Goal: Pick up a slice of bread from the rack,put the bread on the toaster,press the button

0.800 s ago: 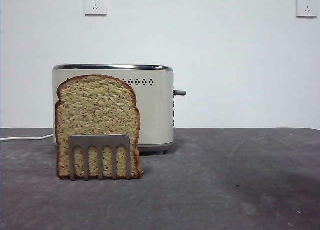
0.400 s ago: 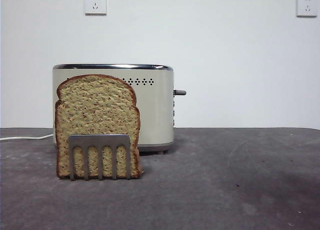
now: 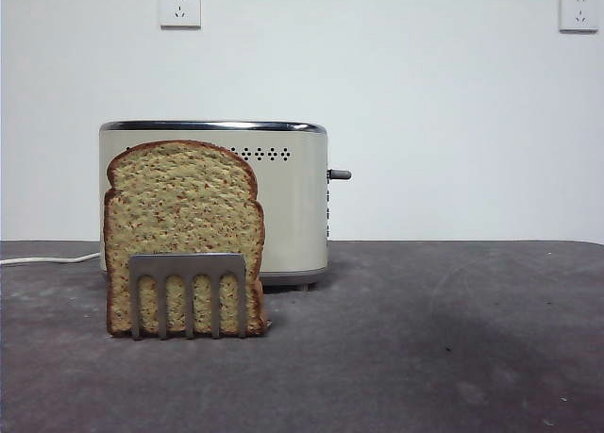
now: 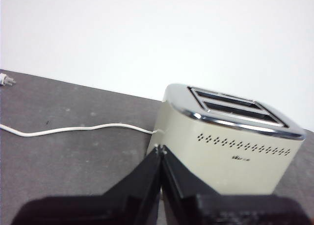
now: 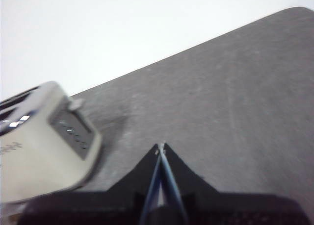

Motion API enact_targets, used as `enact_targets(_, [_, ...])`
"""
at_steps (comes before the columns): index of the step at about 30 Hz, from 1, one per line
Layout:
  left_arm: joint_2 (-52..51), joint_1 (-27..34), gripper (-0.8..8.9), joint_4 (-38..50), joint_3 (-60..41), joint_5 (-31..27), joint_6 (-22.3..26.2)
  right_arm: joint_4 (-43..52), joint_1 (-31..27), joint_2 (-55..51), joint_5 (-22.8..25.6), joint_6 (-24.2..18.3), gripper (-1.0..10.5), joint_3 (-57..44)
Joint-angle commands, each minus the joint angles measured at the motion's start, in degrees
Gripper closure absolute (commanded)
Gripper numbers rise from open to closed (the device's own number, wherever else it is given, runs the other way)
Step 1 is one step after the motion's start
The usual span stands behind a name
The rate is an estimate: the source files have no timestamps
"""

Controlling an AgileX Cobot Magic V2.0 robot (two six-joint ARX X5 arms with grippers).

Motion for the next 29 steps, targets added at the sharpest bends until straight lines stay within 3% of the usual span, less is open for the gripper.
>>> enact_targets(1, [2.89, 0.09, 8.19, -1.86, 4.46, 2.34, 0.22, -1.29, 0.22, 3.85, -2.05, -2.97, 9.6, 5.31])
enact_targets(17, [21.79, -0.52, 8.19, -15.54, 30.49, 23.23, 11.61, -29.90, 2.71, 23.54, -17.99, -21.92, 9.6, 40.89])
enact_targets(21, [22.97, -1.88, 8.20, -19.85, 33.16, 25.57, 15.39, -34.97, 4.74, 25.57, -17.99, -24.52, 9.6, 44.54])
enact_targets(29, [23.12, -3.87, 8.18, -23.39, 33.77, 26.29, 19.56, -35.74, 6.16, 25.68, -17.94, -24.83, 9.6, 44.63])
